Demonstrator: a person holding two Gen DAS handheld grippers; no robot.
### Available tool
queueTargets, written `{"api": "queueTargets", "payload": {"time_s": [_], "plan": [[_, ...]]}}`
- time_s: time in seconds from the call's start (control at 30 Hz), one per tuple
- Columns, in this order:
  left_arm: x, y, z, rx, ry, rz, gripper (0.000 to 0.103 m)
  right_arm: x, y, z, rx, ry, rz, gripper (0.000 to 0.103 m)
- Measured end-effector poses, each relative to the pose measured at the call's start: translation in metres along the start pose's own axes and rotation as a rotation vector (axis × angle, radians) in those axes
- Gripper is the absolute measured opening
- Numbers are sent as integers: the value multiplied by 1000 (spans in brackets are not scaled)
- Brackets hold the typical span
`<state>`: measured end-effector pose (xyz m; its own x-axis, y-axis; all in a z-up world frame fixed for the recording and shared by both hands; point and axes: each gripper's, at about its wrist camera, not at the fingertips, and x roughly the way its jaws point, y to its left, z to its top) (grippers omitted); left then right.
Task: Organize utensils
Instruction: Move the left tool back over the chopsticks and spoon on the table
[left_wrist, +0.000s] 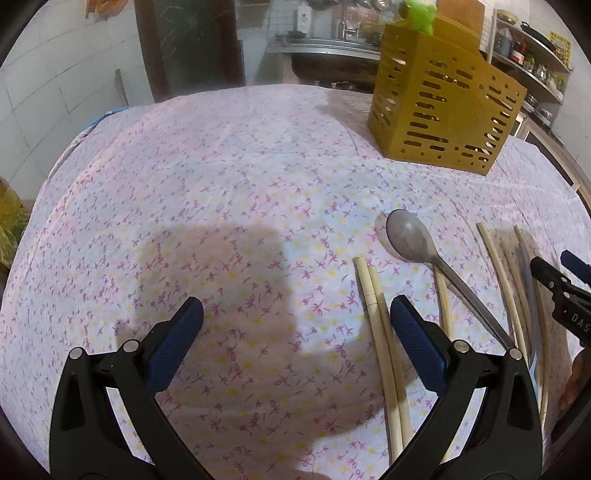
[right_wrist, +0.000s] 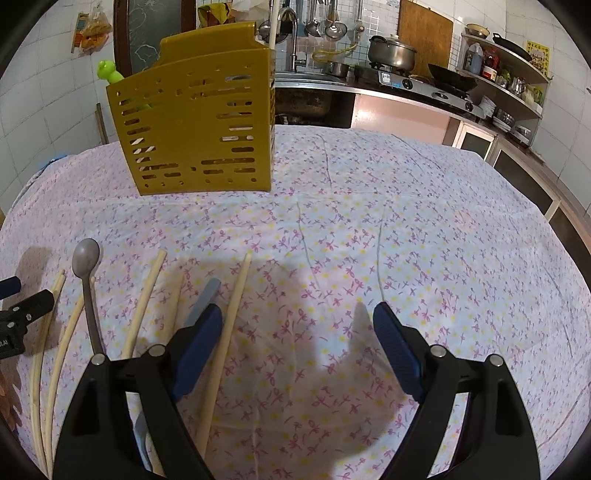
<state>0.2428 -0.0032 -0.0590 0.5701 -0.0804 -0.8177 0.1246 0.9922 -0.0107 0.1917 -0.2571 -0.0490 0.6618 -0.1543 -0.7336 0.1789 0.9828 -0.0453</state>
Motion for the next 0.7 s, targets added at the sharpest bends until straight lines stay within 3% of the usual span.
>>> {"api": "queueTargets", "payload": {"time_s": [0.7], "plan": [[5, 0, -2, 23, 28, 55, 98, 3, -2, 0, 13, 11, 8, 83]]}}
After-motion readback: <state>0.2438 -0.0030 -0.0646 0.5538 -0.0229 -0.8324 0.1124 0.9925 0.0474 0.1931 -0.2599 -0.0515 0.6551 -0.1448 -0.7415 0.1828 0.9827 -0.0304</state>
